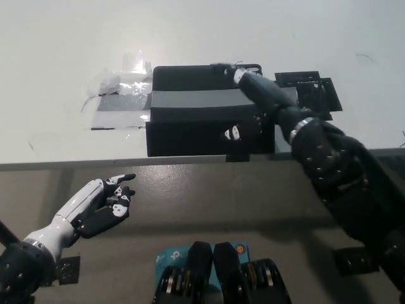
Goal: The robot uses its right hand to pull the cover of a folded tablet cover kept in the middle of the desk
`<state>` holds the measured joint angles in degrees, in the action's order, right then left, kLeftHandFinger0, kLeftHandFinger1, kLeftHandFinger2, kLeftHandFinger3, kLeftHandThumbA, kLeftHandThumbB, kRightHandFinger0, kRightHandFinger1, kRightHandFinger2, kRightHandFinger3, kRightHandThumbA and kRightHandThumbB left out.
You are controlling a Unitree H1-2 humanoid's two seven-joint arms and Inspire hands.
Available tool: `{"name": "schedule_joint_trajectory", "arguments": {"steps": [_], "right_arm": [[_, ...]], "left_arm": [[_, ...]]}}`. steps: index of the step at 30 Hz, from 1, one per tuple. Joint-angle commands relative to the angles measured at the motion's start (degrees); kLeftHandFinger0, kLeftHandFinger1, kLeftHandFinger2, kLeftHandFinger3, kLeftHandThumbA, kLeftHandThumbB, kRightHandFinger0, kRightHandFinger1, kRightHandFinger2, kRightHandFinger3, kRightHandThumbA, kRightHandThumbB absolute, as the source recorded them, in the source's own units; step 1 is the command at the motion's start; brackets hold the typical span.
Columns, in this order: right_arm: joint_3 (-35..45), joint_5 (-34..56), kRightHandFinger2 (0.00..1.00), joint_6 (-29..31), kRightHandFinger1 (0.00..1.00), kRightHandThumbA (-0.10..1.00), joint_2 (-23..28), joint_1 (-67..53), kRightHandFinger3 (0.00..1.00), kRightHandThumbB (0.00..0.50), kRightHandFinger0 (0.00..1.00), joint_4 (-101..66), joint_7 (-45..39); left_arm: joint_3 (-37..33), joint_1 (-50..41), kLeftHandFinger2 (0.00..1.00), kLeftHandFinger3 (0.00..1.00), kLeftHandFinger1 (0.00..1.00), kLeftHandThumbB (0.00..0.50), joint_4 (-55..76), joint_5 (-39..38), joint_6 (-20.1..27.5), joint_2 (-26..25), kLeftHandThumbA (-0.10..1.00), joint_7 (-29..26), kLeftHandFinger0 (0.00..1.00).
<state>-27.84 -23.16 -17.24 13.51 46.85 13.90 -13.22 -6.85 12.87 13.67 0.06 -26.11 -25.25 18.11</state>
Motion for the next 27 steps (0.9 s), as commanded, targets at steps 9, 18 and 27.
{"name": "schedule_joint_trajectory", "arguments": {"steps": [9,18,27], "right_arm": [[-8.0,-12.5,1.00,3.0,1.00,1.00,-0.4,10.5,1.00,0.500,1.00,22.0,2.3],[-12.7,-15.8,1.00,6.9,1.00,1.00,-3.0,9.7,1.00,0.500,1.00,23.4,1.0],[-14.5,-18.6,1.00,11.8,1.00,1.00,-2.4,5.6,1.00,0.500,1.00,17.5,2.7]], "left_arm": [[0.5,0.8,0.98,1.00,0.85,0.082,2.1,0.0,-0.8,-1.5,1.00,1.6,0.79],[0.7,1.9,1.00,1.00,0.87,0.046,2.8,0.2,-0.8,-1.8,1.00,2.3,0.81],[0.4,2.1,1.00,1.00,0.88,0.026,2.8,0.9,-0.8,-2.1,1.00,2.5,0.81]]}}
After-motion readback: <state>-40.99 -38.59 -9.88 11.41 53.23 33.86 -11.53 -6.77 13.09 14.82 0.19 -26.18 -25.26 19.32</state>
